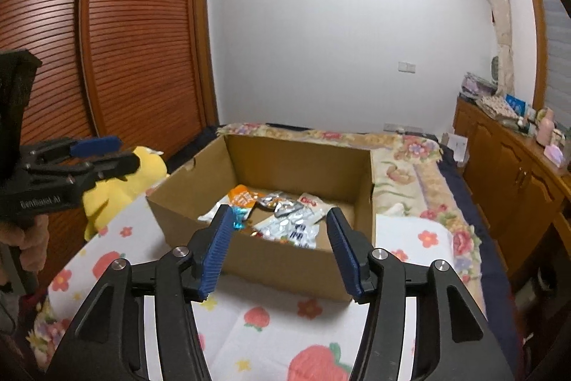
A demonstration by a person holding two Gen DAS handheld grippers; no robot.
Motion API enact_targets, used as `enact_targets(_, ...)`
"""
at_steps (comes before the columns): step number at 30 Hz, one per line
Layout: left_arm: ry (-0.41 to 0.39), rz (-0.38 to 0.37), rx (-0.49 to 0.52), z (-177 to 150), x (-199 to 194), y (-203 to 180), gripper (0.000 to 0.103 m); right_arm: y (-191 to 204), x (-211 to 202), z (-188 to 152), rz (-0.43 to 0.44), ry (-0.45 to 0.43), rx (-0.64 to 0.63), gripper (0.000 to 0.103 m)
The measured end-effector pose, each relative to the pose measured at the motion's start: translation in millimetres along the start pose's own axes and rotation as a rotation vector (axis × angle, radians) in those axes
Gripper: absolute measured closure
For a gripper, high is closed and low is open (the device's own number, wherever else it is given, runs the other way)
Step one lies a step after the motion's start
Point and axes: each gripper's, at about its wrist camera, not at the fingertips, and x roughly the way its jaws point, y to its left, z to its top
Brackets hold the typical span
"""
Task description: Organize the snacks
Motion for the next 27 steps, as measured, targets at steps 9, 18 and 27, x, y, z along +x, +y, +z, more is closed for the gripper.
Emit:
enact_targets(9, -0.059, 0.058, 0.011, -4.0, -25.3, -8.3, 0.000, 8.8, -24.3, -9.8, -0.057, -0.044, 0.002, 0.010)
enact_targets(18, -0.076, 0.113, 0.005, -26.8, -39.6, -20.2, 0.000, 13.8, -24.6, -18.2, -0.091, -0.039, 0.037, 0.000)
enact_targets(27, -0.090, 0.178, -0.062, -53.2, -50.2, -28.2, 0.000, 20.1, -37.3, -31.3, -0.160, -0.049, 0.047, 0.000)
